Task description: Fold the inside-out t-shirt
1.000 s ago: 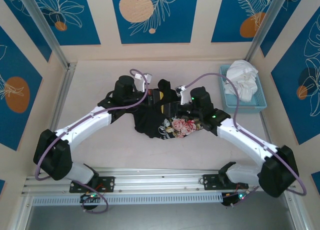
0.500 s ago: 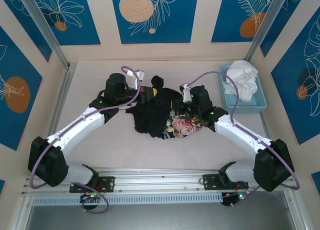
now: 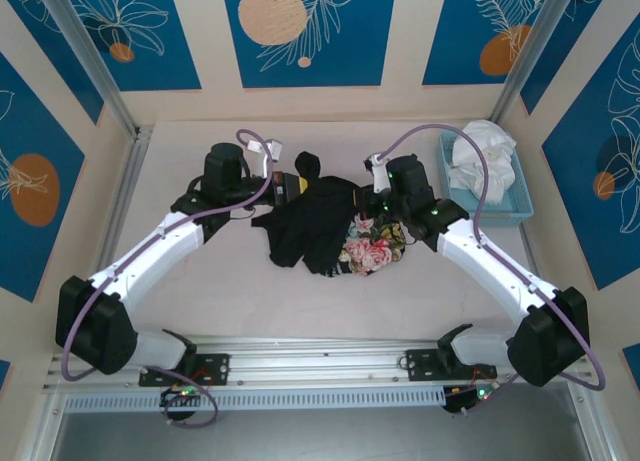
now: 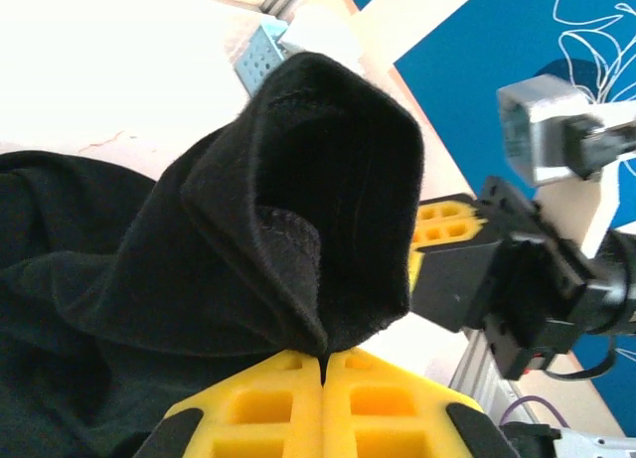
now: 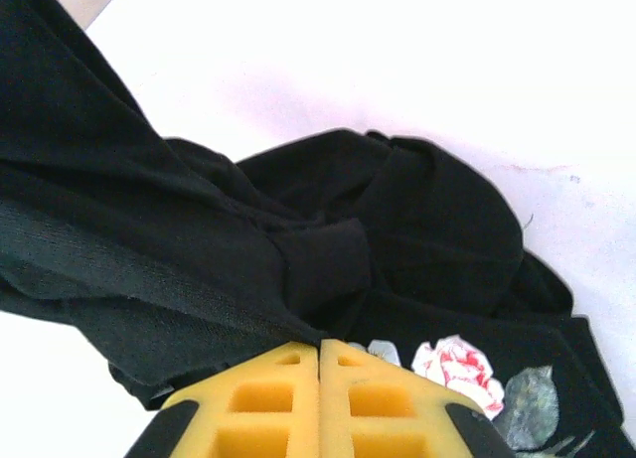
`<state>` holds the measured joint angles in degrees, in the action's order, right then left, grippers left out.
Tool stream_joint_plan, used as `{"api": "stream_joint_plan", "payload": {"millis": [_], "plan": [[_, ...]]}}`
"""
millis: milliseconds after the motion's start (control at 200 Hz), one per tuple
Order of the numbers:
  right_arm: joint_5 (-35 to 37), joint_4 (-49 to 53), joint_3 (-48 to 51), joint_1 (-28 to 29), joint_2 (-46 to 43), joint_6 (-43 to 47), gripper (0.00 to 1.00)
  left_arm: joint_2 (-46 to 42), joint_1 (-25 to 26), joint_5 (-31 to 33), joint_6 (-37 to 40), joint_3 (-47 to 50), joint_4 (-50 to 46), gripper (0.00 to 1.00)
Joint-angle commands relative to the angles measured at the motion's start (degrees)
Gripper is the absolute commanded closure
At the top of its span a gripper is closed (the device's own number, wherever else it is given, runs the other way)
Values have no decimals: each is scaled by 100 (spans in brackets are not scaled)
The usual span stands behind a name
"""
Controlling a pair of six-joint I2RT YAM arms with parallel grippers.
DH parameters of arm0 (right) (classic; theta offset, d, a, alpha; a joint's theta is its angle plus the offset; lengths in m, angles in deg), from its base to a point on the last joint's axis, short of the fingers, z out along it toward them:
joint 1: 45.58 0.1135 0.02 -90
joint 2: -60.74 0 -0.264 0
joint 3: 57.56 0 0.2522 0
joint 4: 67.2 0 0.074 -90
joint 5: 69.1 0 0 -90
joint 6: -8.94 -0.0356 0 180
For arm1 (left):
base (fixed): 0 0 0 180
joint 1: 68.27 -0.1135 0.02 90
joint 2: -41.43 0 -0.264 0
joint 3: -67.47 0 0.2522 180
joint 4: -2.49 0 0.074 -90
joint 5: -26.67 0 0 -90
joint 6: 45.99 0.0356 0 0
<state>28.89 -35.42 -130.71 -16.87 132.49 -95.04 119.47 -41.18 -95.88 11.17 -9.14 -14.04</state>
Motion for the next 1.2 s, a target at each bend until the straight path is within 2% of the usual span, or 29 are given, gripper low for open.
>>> {"api": "stream_joint_plan", "payload": {"millis": [0, 80, 165, 345, 460, 510, 600, 650, 785, 840, 1015, 1195], "plan": [[-656, 66, 56, 33, -260, 522, 80, -203, -81, 204, 242, -89, -129, 100], [-1643, -480, 241, 84, -437, 558, 71, -215, -83, -6, 64, -14, 160, 100], [-2206, -811, 247, 236, -394, 563, 65, -219, -73, -196, -125, 69, 460, 100], [-2361, -1236, 45, 443, 125, 406, 55, -267, -74, -256, -165, 135, 523, 100], [-2135, -1344, -168, 469, 567, 279, 53, -298, -72, -362, -179, 175, 596, 100], [-2013, -1277, -272, 457, 719, 222, 60, -338, -72, -379, -154, 191, 585, 100], [-2289, -1384, -253, 393, 743, 117, 90, -454, -73, -194, 15, 212, 385, 100], [-2564, -1632, -106, 295, 672, -84, 100, -511, -72, 24, 176, 225, 182, 100], [-3796, -2992, 430, -195, 564, -1408, 100, -597, -82, 391, 462, 357, 0, 100], [-4025, -3373, 555, -269, 564, -1735, 100, -606, -86, 359, 441, 437, 122, 95], [-4079, -3659, 719, -312, 525, -1957, 100, -630, -89, 378, 352, 609, 308, 84], [-4072, -3756, 763, -354, 516, -2063, 100, -685, -100, 515, 341, 786, 331, 66]]}}
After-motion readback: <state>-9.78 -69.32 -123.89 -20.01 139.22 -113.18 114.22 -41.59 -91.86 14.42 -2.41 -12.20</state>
